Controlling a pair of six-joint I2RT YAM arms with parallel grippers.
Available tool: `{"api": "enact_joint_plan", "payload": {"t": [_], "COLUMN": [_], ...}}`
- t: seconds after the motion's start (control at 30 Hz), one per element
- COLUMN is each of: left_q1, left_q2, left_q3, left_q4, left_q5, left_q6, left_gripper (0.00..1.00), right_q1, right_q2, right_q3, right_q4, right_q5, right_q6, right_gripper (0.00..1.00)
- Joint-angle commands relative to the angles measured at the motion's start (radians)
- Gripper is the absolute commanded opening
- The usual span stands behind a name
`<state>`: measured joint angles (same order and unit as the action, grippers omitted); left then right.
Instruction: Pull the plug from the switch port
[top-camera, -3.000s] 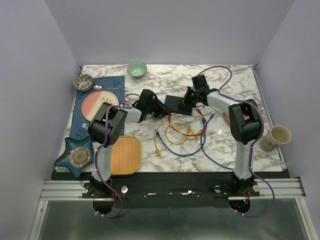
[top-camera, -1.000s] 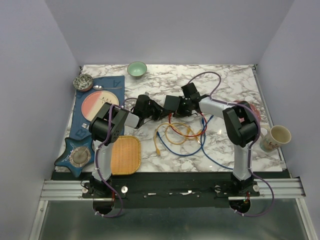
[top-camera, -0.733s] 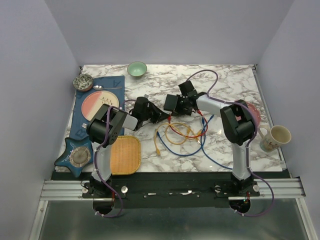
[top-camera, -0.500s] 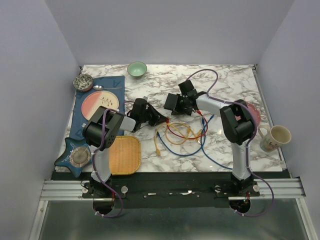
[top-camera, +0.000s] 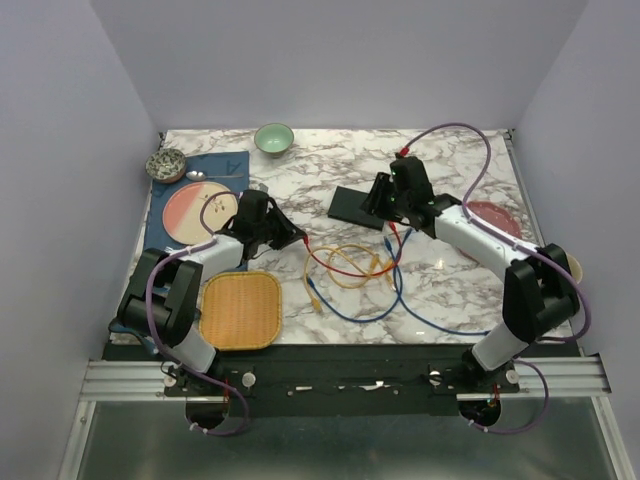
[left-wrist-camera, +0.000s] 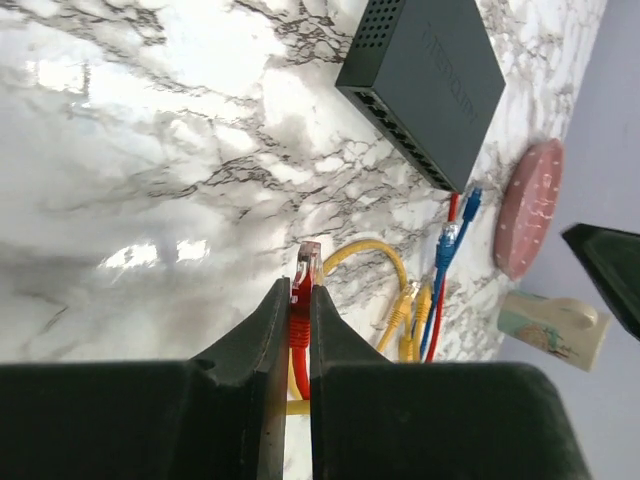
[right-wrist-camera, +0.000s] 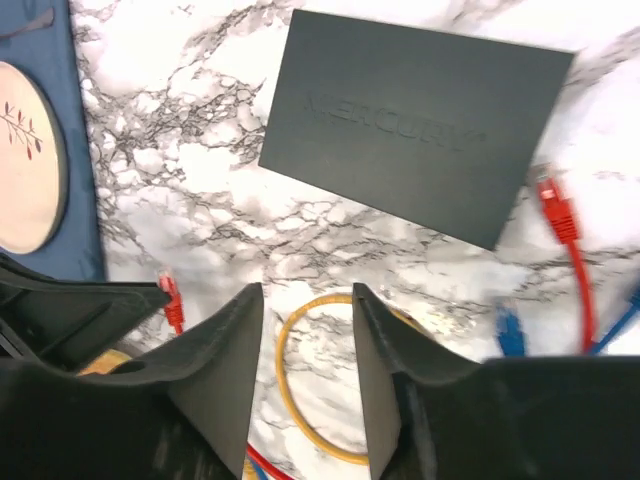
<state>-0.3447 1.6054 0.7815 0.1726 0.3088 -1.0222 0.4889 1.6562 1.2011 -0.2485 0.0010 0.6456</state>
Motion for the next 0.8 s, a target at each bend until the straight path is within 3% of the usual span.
{"api": "enact_joint_plan", "payload": {"t": [0.0, 0.2, 0.27, 0.4, 0.5, 0.53, 0.57, 0.77], "left_q1": [-0.007, -0.04, -0.046, -0.051, -0.048, -0.045, -0.039, 0.009], "left_q2": [-0.067, -0.091, -0.076, -0.05, -0.059, -0.061, -0.056, 0.039], "left_q3": [-0.001, 0.007, 0.019, 0.042, 0.091, 0.11, 0.152, 0.304], "left_q4": [-0.171, -0.203, -0.219, -0.281, -0.355, -0.378, -0.413, -0.42], "left_q5": [-0.129, -0.165, -0.163, -0.194, -0.293, -0.316, -0.341, -0.238], "left_q6": [0.102, 0.109, 0.109, 0.123, 0.126, 0.126, 0.125, 0.105], "left_gripper": [0.13, 0.61, 0.7, 0.77, 0.96, 0.99, 0.99, 0.98], "right_q1": [-0.003, -0.001, -0.004, -0.003, -0.007, -0.013, -0.024, -0.084], "right_q2": [-0.076, -0.121, -0.13, -0.188, -0.219, -0.222, -0.217, -0.097], "right_q3": [-0.161, -0.302, -0.317, -0.366, -0.396, -0.387, -0.377, -0.235], "right_q4": [0.002, 0.022, 0.023, 0.028, 0.044, 0.043, 0.043, 0.048], "right_q5": [0.106, 0.133, 0.137, 0.181, 0.24, 0.247, 0.248, 0.231], "right_q6": [-0.029, -0.006, -0.003, 0.0, 0.005, 0.009, 0.017, 0.023], "right_gripper": [0.54, 0.56, 0.56, 0.57, 0.73, 0.82, 0.82, 0.79]}}
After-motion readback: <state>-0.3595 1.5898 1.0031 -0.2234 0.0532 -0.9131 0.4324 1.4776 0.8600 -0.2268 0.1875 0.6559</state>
